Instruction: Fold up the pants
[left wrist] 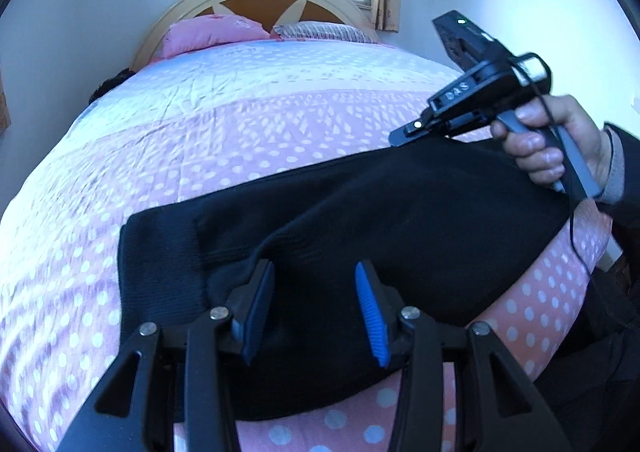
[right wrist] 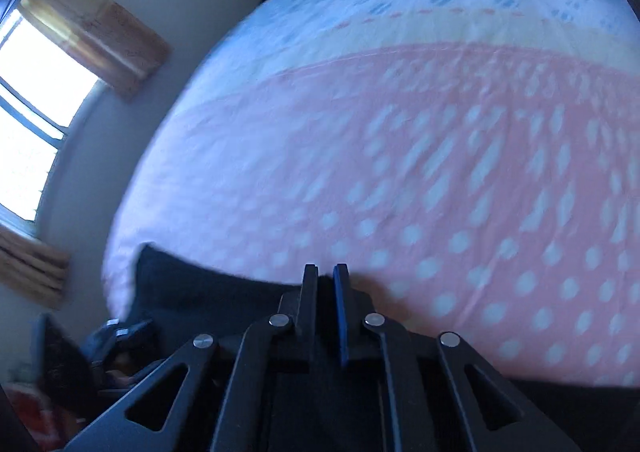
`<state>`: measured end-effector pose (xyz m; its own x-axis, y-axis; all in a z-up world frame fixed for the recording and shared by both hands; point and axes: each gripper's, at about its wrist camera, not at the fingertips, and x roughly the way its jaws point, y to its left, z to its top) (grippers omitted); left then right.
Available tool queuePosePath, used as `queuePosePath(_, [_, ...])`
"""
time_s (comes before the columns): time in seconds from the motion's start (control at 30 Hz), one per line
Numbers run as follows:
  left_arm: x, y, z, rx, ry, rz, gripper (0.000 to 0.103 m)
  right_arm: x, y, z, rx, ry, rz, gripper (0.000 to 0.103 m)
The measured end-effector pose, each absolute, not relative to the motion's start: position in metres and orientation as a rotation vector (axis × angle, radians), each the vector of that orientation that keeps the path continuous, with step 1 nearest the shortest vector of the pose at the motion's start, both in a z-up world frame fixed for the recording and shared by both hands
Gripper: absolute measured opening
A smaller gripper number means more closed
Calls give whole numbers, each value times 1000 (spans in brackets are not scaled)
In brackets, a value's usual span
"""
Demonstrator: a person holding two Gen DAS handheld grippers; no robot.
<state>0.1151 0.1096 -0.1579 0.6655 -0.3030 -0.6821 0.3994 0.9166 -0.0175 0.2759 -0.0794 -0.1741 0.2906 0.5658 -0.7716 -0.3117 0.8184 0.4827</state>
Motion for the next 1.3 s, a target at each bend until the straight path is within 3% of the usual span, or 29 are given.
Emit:
queuePosePath(0.13, [110, 114, -155, 135, 727, -385, 46, 273, -78, -166, 257, 1115, 636, 8])
queuePosePath(0.17, [109, 120, -153, 127, 718, -375, 46, 266, -83, -160, 246, 1098, 644, 15])
queuePosePath(0.2, [109, 126, -151, 121, 704, -357, 46, 258, -87, -154, 227, 1079, 641, 29])
queuePosePath(0.27, [110, 137, -148, 104, 689, -318, 53, 233, -107, -137, 202, 1031, 655, 43])
queuePosePath(0.33, [115, 152, -150, 80, 687, -259, 65, 207, -120, -124, 146, 987, 665, 43])
queuePosePath(0.43, [125, 172, -159, 40, 724, -190, 66, 165, -135, -115, 36, 944, 671, 43])
queuePosePath(0.5, [128, 180, -165, 18, 742, -163, 72, 133, -144, -117, -41, 930, 651, 43])
queuePosePath(0.67, [124, 186, -175, -38, 763, -145, 78, 80, -157, -170, -111, 1034, 606, 45])
queuePosePath(0.8, [125, 181, -174, -3, 758, -112, 86, 57, -149, -165, -173, 969, 586, 46])
queuePosePath(0.93, [128, 186, -177, -32, 753, -121, 87, 63, -145, -141, -122, 860, 607, 48])
queuePosePath(1.03, [127, 188, -177, -28, 753, -121, 88, 74, -123, -168, -173, 997, 634, 50])
queuePosePath(1.13, [120, 187, -168, -25, 737, -104, 87, 54, -117, -169, -250, 913, 623, 54])
queuePosePath(1.3, [107, 161, -130, 27, 624, -106, 86, 46, -171, -137, -104, 806, 618, 53])
